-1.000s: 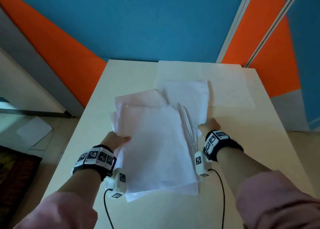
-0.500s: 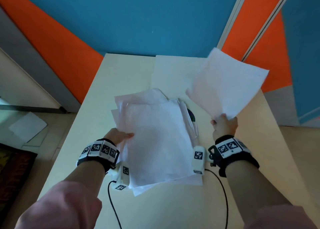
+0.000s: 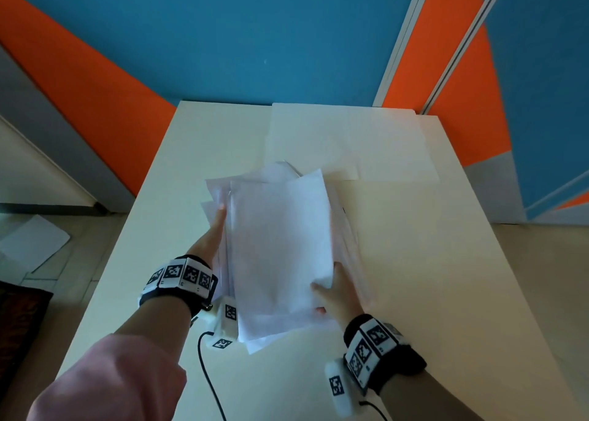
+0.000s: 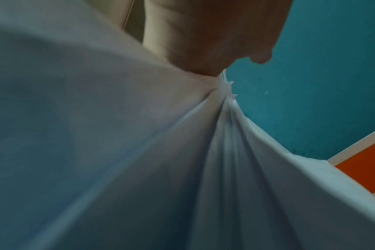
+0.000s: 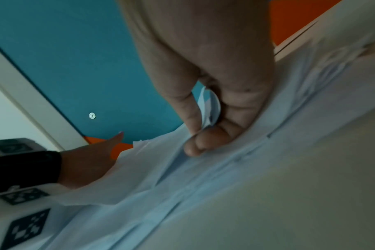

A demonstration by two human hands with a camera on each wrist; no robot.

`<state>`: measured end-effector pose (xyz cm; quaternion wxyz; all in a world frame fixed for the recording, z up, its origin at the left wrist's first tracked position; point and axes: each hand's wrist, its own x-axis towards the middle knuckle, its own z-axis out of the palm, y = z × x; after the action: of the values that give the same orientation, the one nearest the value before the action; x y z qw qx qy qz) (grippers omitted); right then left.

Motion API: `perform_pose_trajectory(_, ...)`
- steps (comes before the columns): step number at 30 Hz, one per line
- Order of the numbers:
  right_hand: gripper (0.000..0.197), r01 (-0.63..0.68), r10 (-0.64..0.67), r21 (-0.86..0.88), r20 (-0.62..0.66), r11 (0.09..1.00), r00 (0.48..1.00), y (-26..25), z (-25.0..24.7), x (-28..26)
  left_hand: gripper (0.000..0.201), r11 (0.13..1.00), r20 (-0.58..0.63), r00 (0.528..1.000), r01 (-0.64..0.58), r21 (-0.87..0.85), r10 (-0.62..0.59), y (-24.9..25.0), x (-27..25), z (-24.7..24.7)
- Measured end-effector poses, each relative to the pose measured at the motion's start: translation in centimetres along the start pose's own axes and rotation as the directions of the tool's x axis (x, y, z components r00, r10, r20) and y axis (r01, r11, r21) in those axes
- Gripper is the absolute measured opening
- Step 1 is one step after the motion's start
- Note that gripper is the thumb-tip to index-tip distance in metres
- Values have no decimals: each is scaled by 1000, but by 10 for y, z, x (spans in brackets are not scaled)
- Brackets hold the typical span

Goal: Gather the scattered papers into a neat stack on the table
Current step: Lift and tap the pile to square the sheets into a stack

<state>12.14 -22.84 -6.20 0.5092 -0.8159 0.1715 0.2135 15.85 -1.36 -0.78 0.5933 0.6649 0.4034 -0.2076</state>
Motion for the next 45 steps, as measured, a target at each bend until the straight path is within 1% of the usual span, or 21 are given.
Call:
perform_pose_trajectory(4,52,8,-15,-326,-18,945,1000,-10,-12,-4,60,939,-45,998,-35,343,53,-2,19,-1)
perform_pose_trajectory(6,66,-28,-45,-474,-142,880,989,-16,-28,4,60,858,-62,996,-28,512,70,-4,25,1)
perform_pose_trajectory(8,70,-99,-64,-509,-294,855,954,-21,-46,16,60,834,-77,992,-38,550,96,-6,28,3)
perform_pose_trajectory(10,79,-136,35,-325,-297,936,954,-25,-60,32,58,876,-98,988,-60,479,121,-12,36,1)
perform_pose_trajectory(13,102,-134,132,-9,-109,991,985,-29,-68,52,48,969,-41,984,-166,182,176,-23,48,-3)
perform_pose_trajectory(16,127,-85,87,33,-80,996,993,-16,-76,75,39,971,14,971,-239,-23,239,-29,49,-7)
perform_pose_trajectory(21,105,-29,28,161,12,986,1000,-42,-101,63,19,927,86,926,-360,-102,368,-17,37,-13)
perform_pose_trajectory(23,108,-2,-23,204,119,979,993,-55,-111,58,9,909,112,903,-403,-107,414,-8,31,-13)
perform_pose_trajectory(25,111,61,-101,218,174,974,980,-68,-120,54,13,881,122,875,-454,-130,469,4,22,-13)
perform_pose_trajectory(28,104,182,-185,97,25,978,982,-85,-131,50,23,822,83,826,-535,-194,557,25,9,-13)
perform_pose_trajectory(30,74,278,-274,71,-65,958,960,-103,-138,39,17,770,35,788,-588,-249,614,41,-3,-12)
perform_pose_trajectory(32,31,419,-398,160,-143,894,906,-120,-141,21,9,701,-8,736,-648,-298,677,55,-18,-12)
perform_pose_trajectory(33,23,480,-450,173,-182,860,874,-127,-142,11,9,665,-15,704,-677,-316,710,61,-25,-13)
perform_pose_trajectory(35,26,556,-522,163,-210,815,827,-131,-141,2,18,615,12,648,-717,-328,762,70,-36,-15)
perform_pose_trajectory(36,29,561,-532,155,-195,813,824,-130,-141,3,23,614,45,636,-720,-323,770,72,-40,-14)
perform_pose_trajectory(39,43,504,-500,114,-65,856,864,-123,-137,6,29,676,119,672,-689,-262,731,68,-38,-13)
perform_pose_trajectory(40,47,497,-495,103,-41,862,868,-122,-136,8,24,693,132,684,-681,-236,717,66,-37,-12)
perform_pose_trajectory(41,50,498,-497,95,-35,862,867,-122,-133,7,32,703,129,694,-677,-217,708,65,-35,-12)
perform_pose_trajectory(42,52,497,-495,104,-40,862,868,-120,-131,9,56,710,123,702,-675,-201,701,63,-31,-13)
perform_pose_trajectory(43,52,491,-489,114,-51,864,871,-120,-130,12,69,718,133,708,-667,-201,694,62,-27,-13)
perform_pose_trajectory(45,46,474,-472,137,-46,870,880,-119,-129,16,71,721,119,713,-668,-184,691,61,-22,-14)
